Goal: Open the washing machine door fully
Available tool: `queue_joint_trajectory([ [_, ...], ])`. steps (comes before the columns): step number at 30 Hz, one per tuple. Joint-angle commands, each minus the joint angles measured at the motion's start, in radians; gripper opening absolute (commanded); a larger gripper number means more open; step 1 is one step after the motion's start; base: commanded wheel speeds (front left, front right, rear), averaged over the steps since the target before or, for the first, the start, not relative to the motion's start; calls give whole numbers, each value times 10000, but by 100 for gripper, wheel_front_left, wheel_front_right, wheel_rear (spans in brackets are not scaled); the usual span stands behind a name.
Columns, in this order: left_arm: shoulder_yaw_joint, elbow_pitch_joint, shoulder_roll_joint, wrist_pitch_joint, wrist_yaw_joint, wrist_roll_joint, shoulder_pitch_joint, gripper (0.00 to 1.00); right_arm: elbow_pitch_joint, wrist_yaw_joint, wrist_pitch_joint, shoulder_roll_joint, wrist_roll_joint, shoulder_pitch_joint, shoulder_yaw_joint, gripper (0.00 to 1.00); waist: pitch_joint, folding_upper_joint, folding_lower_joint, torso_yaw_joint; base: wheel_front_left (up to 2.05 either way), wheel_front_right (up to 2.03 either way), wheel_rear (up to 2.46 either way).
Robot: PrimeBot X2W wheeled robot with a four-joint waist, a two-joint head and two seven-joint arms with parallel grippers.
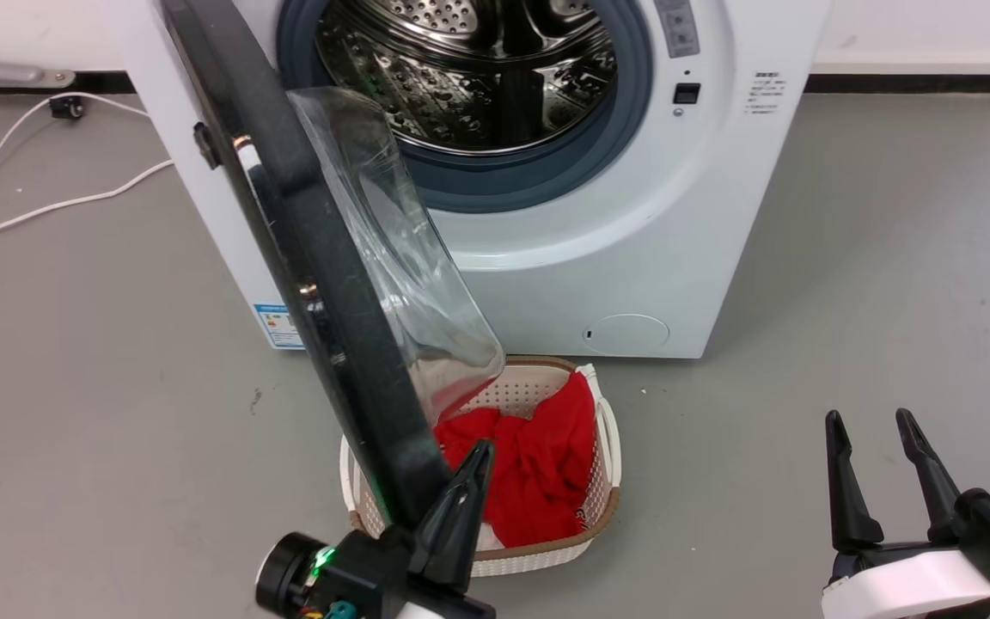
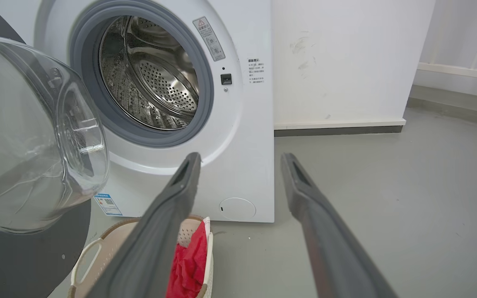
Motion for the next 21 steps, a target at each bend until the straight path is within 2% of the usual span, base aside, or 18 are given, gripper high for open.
queue_joint_trajectory([
  [1, 278, -49, 192, 81, 228, -5, 177, 0, -15, -5, -40, 32, 6, -33, -17, 100, -7, 0, 0, 133, 0, 0, 0],
  [12, 553, -808, 380, 131, 844, -53, 1060, 0, -207, -6, 88, 31, -88, 206, -165, 100, -83, 0, 0, 1130, 0, 0, 0],
  [21, 1001, -843, 655, 7, 1100, -158, 1229, 0, -415, -6, 174, 29, -79, 246, -194, 100, -137, 0, 0, 1962, 0, 0, 0],
])
